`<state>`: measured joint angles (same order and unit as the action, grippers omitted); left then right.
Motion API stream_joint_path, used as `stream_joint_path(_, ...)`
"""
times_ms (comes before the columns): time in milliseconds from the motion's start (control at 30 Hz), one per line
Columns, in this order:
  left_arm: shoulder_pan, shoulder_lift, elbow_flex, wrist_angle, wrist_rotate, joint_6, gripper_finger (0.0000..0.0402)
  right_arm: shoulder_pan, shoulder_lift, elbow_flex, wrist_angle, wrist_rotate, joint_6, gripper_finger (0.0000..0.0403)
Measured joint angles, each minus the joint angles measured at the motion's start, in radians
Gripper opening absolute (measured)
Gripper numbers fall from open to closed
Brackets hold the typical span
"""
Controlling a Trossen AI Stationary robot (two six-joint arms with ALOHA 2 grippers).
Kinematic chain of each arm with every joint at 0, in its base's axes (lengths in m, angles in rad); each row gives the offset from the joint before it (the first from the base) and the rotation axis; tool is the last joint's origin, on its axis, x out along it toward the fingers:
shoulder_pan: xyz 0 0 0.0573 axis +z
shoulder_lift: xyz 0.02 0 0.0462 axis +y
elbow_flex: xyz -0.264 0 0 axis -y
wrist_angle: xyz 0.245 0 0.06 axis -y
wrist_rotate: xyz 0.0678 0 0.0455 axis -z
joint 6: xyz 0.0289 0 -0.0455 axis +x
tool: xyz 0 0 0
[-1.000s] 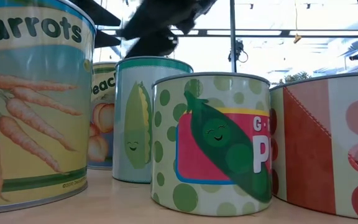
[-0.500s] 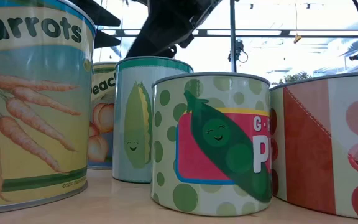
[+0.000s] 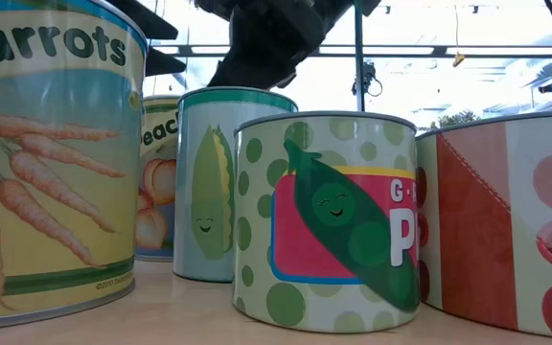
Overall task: Pick and place cans onto a shelf
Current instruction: Put the canned peaches on the shelf
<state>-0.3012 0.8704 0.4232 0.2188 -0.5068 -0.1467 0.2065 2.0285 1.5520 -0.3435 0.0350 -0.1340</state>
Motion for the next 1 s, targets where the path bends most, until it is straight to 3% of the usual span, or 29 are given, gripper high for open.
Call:
stream_joint_path(433, 0.001, 0.0, 0.0, 0.0, -0.001, 0.0, 0.0396, -0.036, 0.0, 0.001, -0.015, 0.063, -0.001, 0.0359)
stream_joint_path(567, 0.001, 0.0, 0.0, 0.0, -0.001, 0.0, 0.0396, -0.036, -0.002, 0.002, -0.029, 0.152, -0.016, 0.0359)
stream_joint_path(1000, 0.001, 0.0, 0.0, 0.001, -0.001, 0.0, 0.0396, -0.005, -0.001, 0.0, -0.057, 0.102, -0.03, 0.0359)
